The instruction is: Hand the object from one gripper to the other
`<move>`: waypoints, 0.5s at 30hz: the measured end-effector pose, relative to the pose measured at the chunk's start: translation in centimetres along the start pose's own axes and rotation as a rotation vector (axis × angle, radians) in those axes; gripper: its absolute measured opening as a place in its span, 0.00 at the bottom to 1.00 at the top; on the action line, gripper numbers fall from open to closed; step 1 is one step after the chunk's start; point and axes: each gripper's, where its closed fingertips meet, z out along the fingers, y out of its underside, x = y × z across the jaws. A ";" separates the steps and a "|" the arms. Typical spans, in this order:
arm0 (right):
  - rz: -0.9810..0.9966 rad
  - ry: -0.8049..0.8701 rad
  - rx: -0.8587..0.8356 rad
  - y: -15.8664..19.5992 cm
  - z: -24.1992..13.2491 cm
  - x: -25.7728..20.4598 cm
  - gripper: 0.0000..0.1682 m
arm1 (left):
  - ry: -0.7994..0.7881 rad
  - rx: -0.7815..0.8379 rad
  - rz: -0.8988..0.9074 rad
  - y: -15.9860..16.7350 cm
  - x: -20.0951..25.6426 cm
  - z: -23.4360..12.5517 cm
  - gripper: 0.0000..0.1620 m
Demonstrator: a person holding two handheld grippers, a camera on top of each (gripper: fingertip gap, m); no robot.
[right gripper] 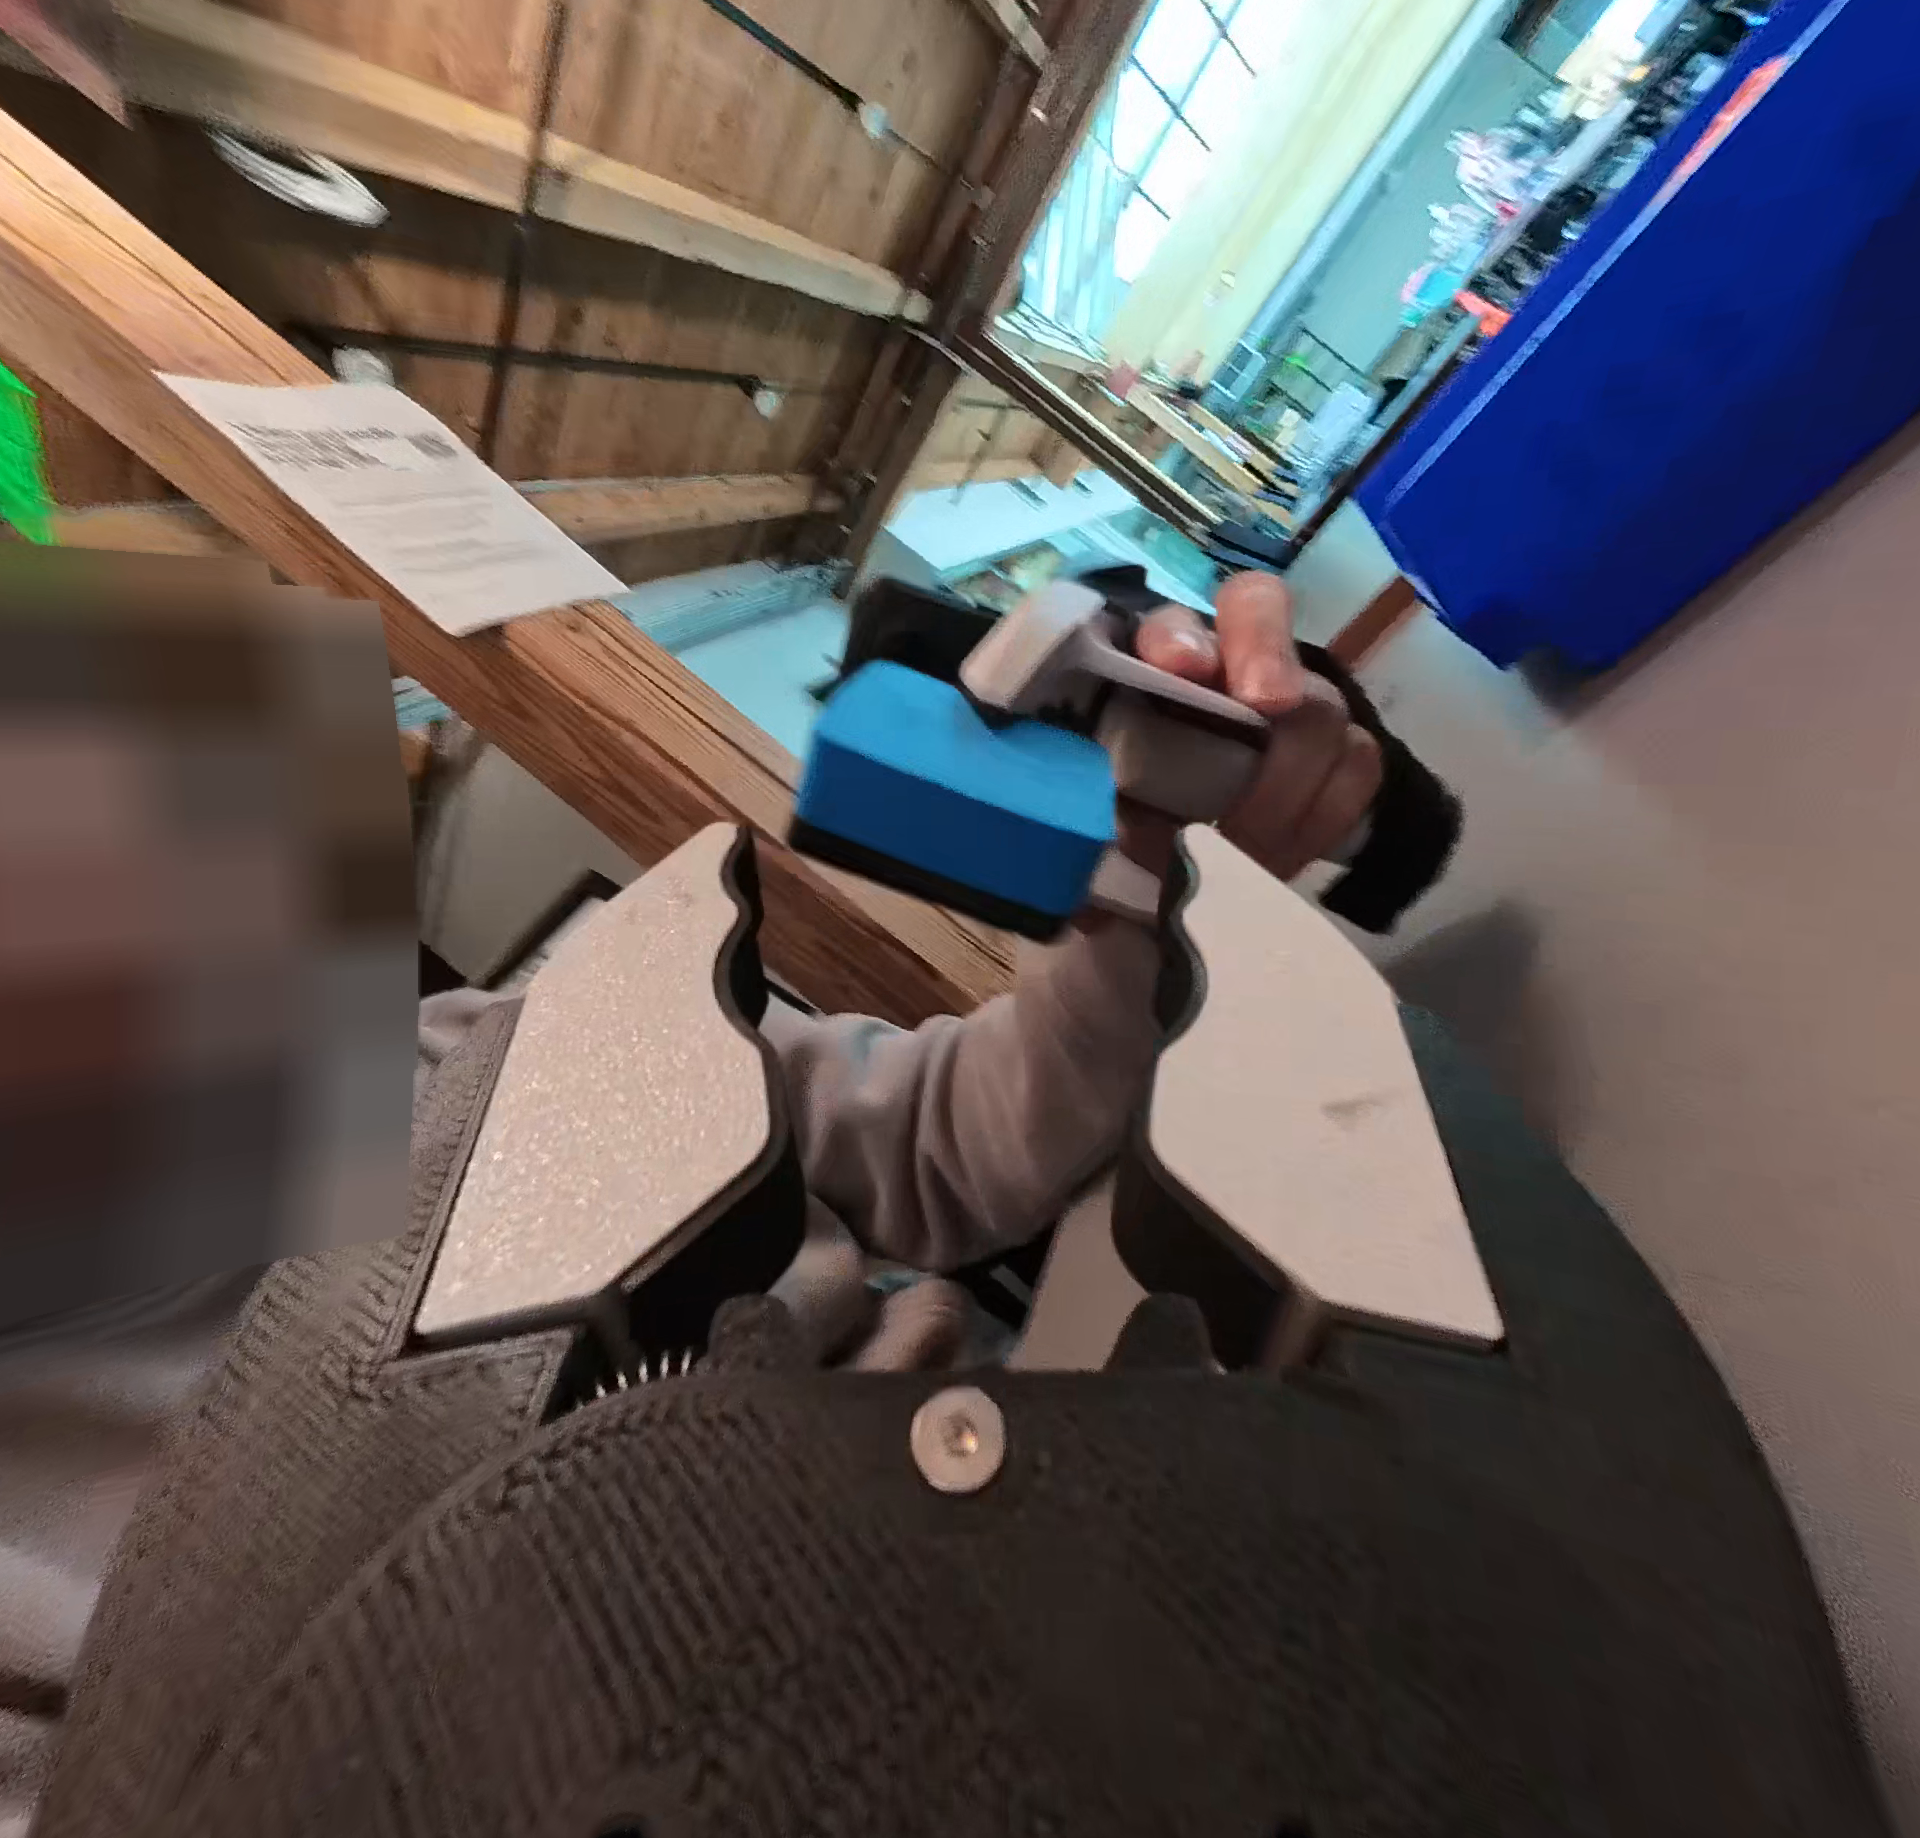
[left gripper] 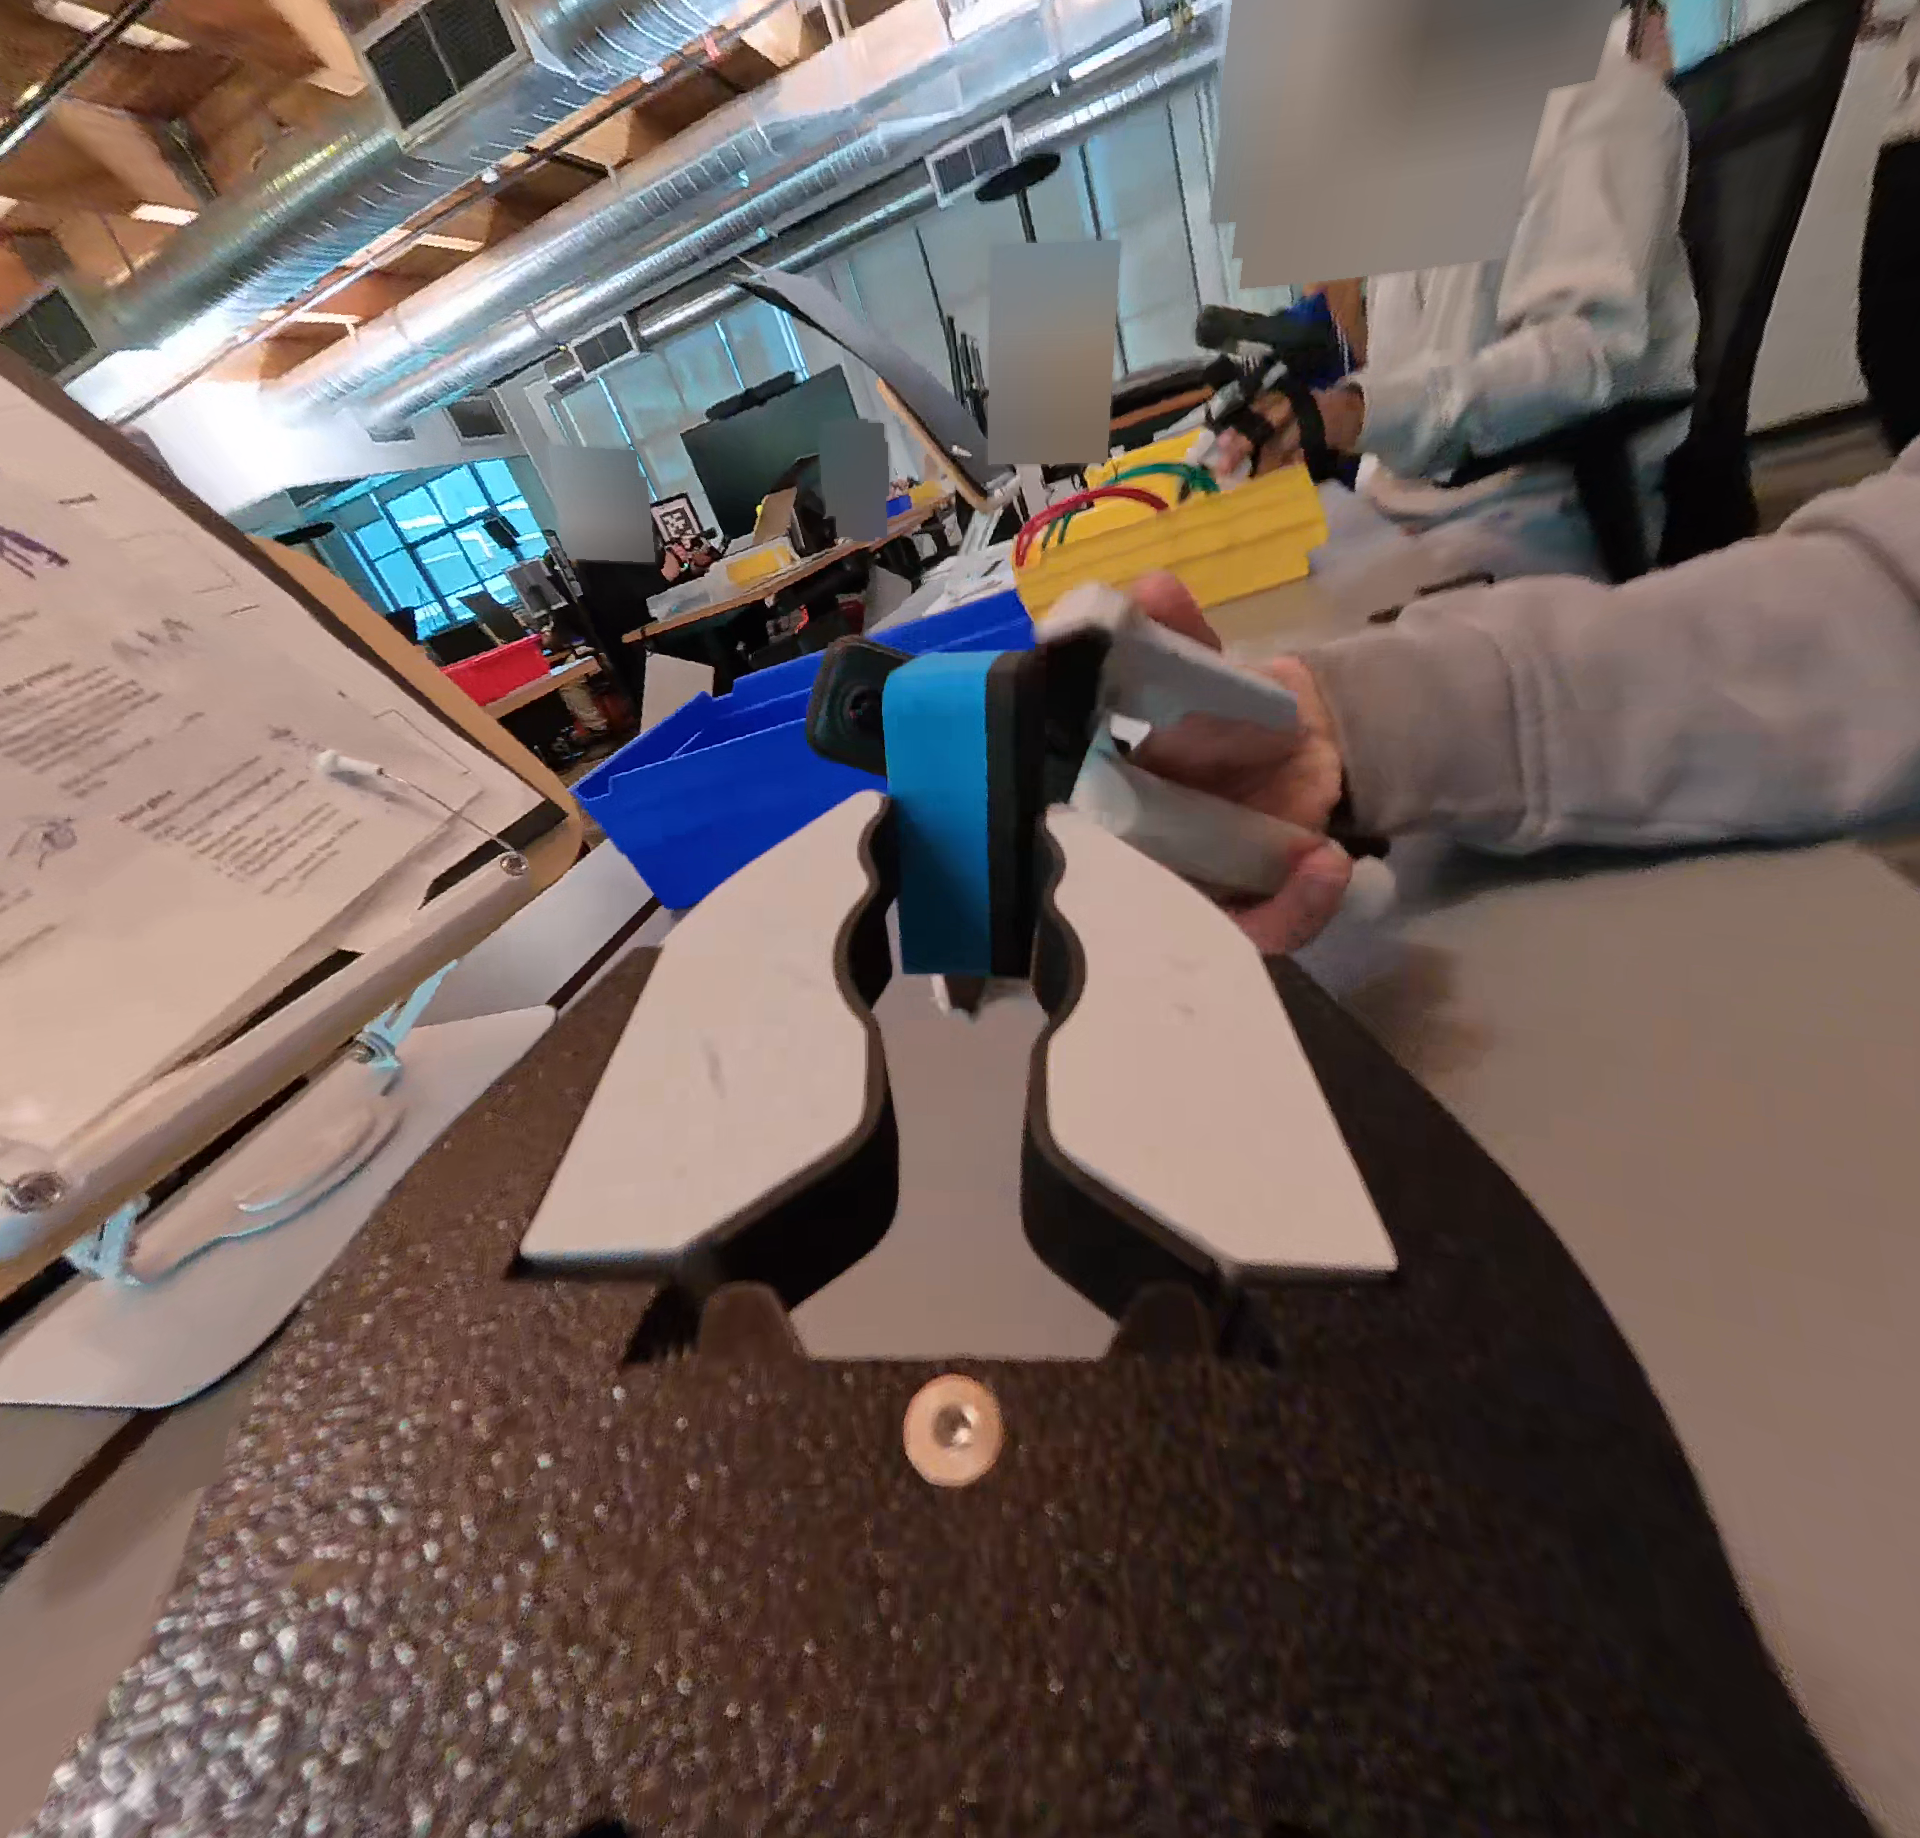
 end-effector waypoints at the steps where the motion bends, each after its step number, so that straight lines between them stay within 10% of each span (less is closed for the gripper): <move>1: 0.026 -0.033 0.021 -0.3 -0.1 -0.4 0.41 | 0.003 -0.017 0.023 0.2 0.2 0.1 0.14; 15: -0.322 0.202 -0.054 -0.9 -0.8 1.2 0.35 | -0.065 -0.092 0.001 1.7 -0.2 0.7 0.21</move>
